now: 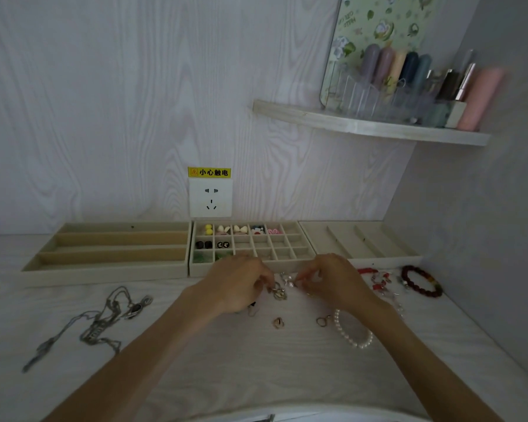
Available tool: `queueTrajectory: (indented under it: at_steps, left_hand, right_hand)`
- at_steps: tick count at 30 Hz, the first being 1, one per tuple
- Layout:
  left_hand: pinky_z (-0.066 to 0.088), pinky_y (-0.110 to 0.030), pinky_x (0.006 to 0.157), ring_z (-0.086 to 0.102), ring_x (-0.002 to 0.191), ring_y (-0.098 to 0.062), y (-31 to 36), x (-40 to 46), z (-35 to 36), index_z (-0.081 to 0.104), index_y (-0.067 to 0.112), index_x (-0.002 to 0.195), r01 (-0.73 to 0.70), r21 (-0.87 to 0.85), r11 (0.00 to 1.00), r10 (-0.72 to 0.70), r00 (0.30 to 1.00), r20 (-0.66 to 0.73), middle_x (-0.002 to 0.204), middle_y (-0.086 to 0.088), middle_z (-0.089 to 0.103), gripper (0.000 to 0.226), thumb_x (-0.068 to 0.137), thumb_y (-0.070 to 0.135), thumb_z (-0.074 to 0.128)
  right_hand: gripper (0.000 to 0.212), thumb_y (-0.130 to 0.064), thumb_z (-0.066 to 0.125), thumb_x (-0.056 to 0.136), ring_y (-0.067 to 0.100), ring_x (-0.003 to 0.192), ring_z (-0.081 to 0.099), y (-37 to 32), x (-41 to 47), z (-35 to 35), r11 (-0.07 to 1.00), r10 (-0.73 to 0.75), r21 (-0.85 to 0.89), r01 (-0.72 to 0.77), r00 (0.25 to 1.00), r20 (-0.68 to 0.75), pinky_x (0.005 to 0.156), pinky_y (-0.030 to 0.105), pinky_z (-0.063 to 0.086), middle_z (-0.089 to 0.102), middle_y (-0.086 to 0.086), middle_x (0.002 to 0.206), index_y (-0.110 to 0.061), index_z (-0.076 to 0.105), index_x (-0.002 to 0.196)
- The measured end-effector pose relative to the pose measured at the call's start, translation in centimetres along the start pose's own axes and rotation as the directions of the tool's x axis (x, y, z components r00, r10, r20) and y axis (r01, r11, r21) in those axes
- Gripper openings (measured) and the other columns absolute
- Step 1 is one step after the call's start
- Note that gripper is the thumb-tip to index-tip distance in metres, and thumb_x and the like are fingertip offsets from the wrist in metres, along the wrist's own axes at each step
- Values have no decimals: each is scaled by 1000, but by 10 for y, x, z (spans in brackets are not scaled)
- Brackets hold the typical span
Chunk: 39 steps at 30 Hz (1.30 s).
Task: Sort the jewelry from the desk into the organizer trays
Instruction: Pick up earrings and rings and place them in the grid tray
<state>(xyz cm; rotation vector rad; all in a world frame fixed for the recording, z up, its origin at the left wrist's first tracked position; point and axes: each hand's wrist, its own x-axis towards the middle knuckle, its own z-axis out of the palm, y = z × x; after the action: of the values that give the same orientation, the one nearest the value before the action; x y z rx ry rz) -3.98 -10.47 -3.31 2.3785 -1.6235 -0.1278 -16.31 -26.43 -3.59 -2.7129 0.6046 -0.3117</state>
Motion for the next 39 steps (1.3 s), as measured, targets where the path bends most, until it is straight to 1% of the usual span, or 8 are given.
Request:
queueTrajectory:
  at_steps: [9, 16, 20, 23, 28, 31, 35, 39]
  left_hand:
    - [40, -20, 75, 51, 90, 1, 2, -3, -16, 67, 34, 106, 40, -128, 991, -43, 999, -26, 111, 18, 63, 21, 93, 25, 54]
    - [44, -21, 71, 55, 81, -1, 16, 14, -13, 67, 33, 106, 52, -176, 983, -58, 998, -25, 104, 18, 65, 21, 90, 25, 56]
    - [43, -21, 73, 62, 91, -7, 31, 25, -11, 69, 30, 104, 33, -122, 992, -43, 996, -79, 107, 13, 67, 20, 91, 23, 55]
    - [45, -22, 74, 62, 94, -7, 35, 30, -11, 70, 31, 104, 22, -149, 989, -32, 997, -67, 108, 13, 67, 22, 91, 21, 55]
    - [46, -18, 68, 58, 81, 0, 25, 28, -5, 70, 33, 101, 33, -258, 965, -39, 999, -20, 102, 15, 67, 20, 87, 22, 61]
    - [47, -17, 68, 55, 76, 6, 17, 24, -5, 70, 32, 100, 40, -346, 937, -42, 999, 0, 94, 17, 66, 18, 86, 23, 64]
    - [54, -31, 84, 63, 88, -1, 9, 18, -6, 70, 31, 101, 45, -488, 872, -36, 999, 27, 93, 16, 68, 21, 84, 18, 66]
    - [52, -24, 89, 63, 95, -4, 10, 16, -14, 61, 23, 121, 34, -571, 820, -12, 999, 43, 99, 12, 67, 36, 87, 13, 63]
  right_hand:
    - [12, -18, 77, 73, -12, 62, 54, 14, -4, -9, 982, 32, 182, -48, 995, 90, 58, 9, 39, 61, -19, 64, -29, 76, 78]
    - [9, -22, 77, 74, -5, 56, 53, 21, -8, -12, 977, 93, 184, -108, 992, 85, 55, 10, 37, 66, -14, 74, -27, 74, 82]
    - [15, -17, 69, 80, -16, 55, 52, 23, -6, -16, 986, 82, 137, -91, 994, 70, 49, 6, 38, 65, -12, 79, -30, 74, 84]
    - [11, -23, 71, 80, -11, 55, 52, 21, -8, -16, 989, 72, 125, -82, 994, 76, 51, 7, 36, 63, -15, 77, -33, 73, 85]
    - [3, -37, 75, 74, -1, 61, 50, 18, -9, -10, 989, 55, 136, -59, 998, 37, 56, 12, 32, 67, -11, 79, -37, 72, 76]
    - [1, -30, 74, 77, -2, 58, 49, 15, -5, -10, 989, 63, 134, -68, 997, 36, 51, 10, 36, 63, -14, 74, -31, 74, 78]
    - [7, -23, 69, 83, -4, 62, 54, 7, 0, -23, 943, 77, 321, -89, 996, 51, 57, 4, 40, 67, -10, 78, -23, 74, 88]
    - [18, -31, 67, 83, -4, 74, 57, -8, 1, -33, 801, 121, 568, -191, 980, 159, 68, 7, 43, 65, -13, 79, -19, 72, 95]
